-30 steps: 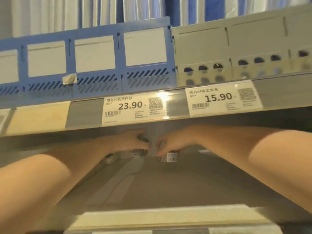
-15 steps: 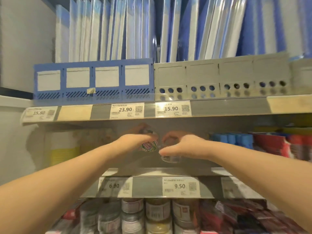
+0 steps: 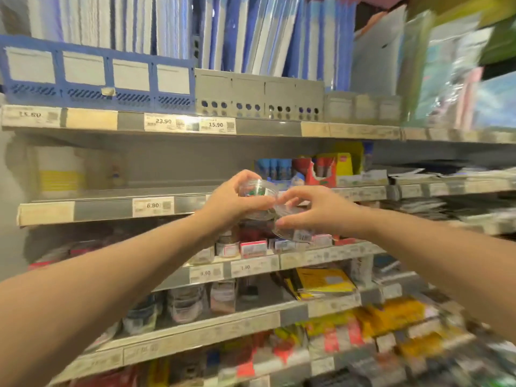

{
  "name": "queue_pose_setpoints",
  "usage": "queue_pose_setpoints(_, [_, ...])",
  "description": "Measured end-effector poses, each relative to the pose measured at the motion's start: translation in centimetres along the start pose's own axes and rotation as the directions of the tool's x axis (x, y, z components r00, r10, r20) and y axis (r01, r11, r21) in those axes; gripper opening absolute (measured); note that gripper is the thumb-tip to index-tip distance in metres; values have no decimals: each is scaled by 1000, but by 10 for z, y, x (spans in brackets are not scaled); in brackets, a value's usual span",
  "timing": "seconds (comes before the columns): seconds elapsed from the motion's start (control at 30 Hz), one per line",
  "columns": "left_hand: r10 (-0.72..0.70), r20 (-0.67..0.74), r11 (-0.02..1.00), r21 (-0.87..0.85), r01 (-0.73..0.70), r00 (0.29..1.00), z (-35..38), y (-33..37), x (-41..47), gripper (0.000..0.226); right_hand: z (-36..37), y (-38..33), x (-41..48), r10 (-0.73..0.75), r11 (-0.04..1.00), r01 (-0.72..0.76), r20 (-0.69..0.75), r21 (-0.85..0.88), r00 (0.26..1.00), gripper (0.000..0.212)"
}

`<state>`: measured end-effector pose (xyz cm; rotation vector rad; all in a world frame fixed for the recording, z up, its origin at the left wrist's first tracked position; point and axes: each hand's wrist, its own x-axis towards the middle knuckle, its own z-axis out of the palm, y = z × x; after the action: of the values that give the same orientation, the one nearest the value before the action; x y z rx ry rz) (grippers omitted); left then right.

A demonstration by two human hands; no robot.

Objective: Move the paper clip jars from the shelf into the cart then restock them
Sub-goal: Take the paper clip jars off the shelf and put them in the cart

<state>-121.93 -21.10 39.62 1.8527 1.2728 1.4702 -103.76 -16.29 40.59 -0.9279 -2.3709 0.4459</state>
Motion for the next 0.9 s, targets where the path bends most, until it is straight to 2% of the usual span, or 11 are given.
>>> queue_pose_setpoints(0.2, [53, 253, 995, -92, -30, 966, 115, 48, -38, 32, -52, 34, -141, 216, 976, -216, 39, -25, 976, 44])
queue_pose_setpoints(0.3, [60, 371, 994, -111, -20, 927, 193, 71, -53, 24, -78, 64, -215, 324, 944, -324, -9, -63, 946, 37])
queue_pose_setpoints(0.5, [53, 524, 975, -209, 68, 850, 364, 109, -91, 29, -139, 120, -380, 503, 858, -512, -139, -39, 853, 34])
queue_pose_setpoints(0.63, [87, 628, 966, -243, 88, 774, 481, 134, -134, 30, -173, 155, -493, 618, 777, -630, -190, -4, 763, 36])
queue_pose_setpoints(0.73, [138, 677, 957, -280, 80, 723, 563, 153, -167, 30, -189, 182, -572, 704, 688, -726, -252, 10, 664, 39])
queue_pose_setpoints(0.9, [164, 804, 971, -235, 52, 571, 679, 154, -225, 34, -181, 226, -684, 827, 501, -865, -287, -18, 484, 48])
